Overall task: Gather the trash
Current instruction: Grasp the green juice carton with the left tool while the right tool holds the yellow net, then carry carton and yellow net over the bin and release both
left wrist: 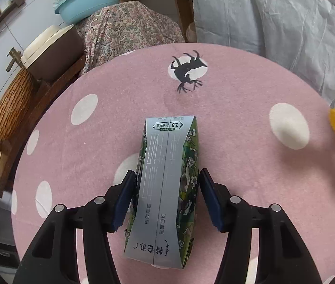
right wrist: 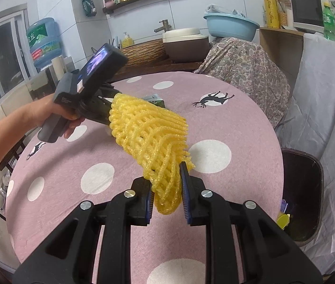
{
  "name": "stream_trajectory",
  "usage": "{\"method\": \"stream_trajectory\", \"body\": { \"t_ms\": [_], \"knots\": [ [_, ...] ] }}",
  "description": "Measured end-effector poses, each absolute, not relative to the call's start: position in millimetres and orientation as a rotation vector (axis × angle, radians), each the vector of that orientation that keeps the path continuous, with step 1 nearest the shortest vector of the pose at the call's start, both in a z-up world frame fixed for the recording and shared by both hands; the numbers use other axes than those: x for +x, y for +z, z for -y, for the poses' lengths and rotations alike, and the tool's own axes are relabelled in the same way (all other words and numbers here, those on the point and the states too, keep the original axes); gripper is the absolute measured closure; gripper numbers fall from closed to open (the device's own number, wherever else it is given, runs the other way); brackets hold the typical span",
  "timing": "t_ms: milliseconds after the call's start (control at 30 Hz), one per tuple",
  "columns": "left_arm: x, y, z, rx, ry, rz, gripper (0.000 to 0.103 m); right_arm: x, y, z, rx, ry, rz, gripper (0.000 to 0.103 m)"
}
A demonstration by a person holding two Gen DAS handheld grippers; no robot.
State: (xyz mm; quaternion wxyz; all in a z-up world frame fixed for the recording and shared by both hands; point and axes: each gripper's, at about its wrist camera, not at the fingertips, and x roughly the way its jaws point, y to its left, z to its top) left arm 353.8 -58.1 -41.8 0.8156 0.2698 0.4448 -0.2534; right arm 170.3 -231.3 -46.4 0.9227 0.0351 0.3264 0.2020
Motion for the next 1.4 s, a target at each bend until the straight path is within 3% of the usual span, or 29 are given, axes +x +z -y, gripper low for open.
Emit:
{"method": "stream_trajectory", "body": {
  "t_ms": [800,1200,1400],
  "knots": [
    [247,0,123,0.208,-0.779,-0.752,0.050,131,-56,286,0.202,0.352,-0.624,0.082],
    [242,-2,181,0.183,-0.833,-0.726,0.050,123,-58,388,0.330,0.114,-0.567,0.082],
    [242,0,213,0.154,-0.872,-0.715,0.050,156,-95,438,0.376,-0.006,-0.665,0.082]
  ]
}}
